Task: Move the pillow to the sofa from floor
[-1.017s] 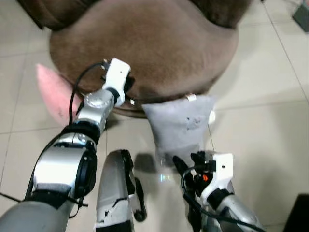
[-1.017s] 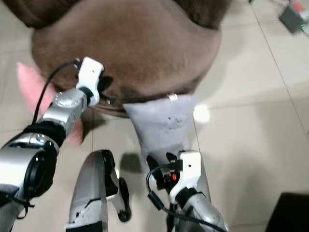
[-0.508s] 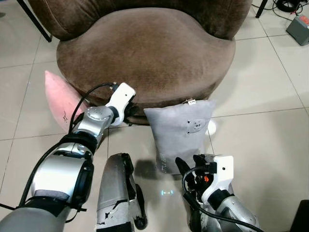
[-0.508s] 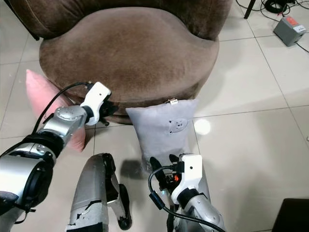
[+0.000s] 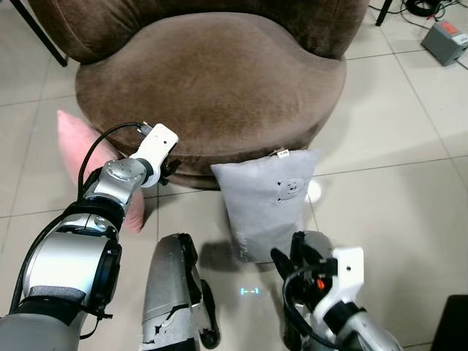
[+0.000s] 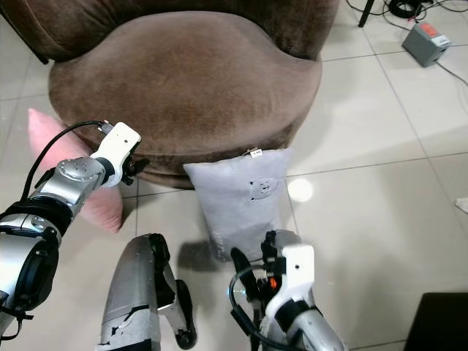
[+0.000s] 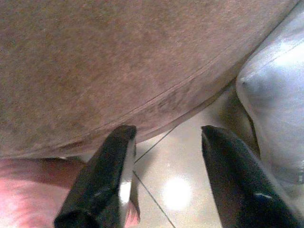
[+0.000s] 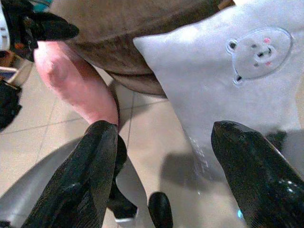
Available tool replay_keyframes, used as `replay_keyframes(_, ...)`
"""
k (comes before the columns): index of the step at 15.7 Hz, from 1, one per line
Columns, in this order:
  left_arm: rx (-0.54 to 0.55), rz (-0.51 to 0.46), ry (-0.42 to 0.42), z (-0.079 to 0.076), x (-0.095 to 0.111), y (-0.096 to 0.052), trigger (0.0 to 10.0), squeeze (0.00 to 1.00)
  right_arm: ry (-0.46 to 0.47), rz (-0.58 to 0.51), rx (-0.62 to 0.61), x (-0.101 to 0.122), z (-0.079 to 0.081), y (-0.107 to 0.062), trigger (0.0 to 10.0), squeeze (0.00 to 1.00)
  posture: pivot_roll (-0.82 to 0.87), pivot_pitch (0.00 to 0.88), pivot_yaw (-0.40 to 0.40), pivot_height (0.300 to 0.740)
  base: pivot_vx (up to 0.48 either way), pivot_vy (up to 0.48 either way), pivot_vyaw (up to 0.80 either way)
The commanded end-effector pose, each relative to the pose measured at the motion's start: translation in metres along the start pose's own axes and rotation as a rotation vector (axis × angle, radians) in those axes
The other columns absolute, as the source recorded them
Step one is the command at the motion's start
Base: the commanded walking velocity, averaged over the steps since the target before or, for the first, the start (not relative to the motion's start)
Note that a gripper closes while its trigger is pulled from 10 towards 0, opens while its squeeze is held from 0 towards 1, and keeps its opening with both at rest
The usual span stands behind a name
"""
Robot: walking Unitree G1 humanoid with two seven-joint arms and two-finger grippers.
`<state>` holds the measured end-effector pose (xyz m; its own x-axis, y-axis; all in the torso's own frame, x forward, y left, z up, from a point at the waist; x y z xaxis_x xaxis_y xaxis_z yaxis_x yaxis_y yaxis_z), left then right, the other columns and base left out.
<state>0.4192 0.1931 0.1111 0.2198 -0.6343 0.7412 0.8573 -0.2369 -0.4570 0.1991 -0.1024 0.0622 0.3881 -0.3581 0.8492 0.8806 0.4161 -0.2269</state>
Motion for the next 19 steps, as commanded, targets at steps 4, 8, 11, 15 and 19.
replay_keyframes(4,0.006,-0.017,-0.046,-0.013,0.006,0.007,10.0,1.00,0.007,0.005,0.017,0.007,0.019,-0.025,10.0,0.18,-0.27,0.364,0.014,0.548,0.000,0.000,0.00)
replay_keyframes(8,-0.003,-0.027,-0.041,-0.028,0.013,0.013,10.0,1.00,0.005,0.027,0.019,0.015,0.032,-0.055,10.0,0.18,-0.38,0.427,-0.045,0.548,0.000,0.000,0.00)
replay_keyframes(11,0.002,0.073,0.011,-0.038,-0.011,0.013,10.0,0.00,0.025,0.099,-0.040,0.009,0.035,-0.084,10.0,0.18,-0.43,0.476,-0.083,0.548,0.000,0.000,0.00)
replay_keyframes(15,-0.015,0.101,0.005,-0.045,-0.021,0.012,10.0,0.00,0.040,0.126,-0.051,0.009,0.041,-0.095,10.0,0.18,-0.45,0.507,-0.101,0.548,0.000,0.000,0.00)
replay_keyframes(19,0.003,0.085,0.061,-0.045,-0.016,0.014,10.0,0.00,0.043,0.131,-0.062,0.013,0.044,-0.102,10.0,0.18,-0.48,0.519,-0.123,0.548,0.000,0.000,0.00)
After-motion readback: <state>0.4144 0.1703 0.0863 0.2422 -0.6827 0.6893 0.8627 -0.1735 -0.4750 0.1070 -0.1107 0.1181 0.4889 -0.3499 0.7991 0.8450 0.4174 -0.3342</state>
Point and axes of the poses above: a point about 5 cm out from each wrist's last joint towards the gripper, its own y axis pointing out of the wrist towards the gripper, its own x axis along the axis of the wrist's last joint, z = x × y, the point moved 4 cm from there along y, pointing out of the wrist towards the gripper, and after that the axes turned 8 degrees about y, right-handed, at the moved point
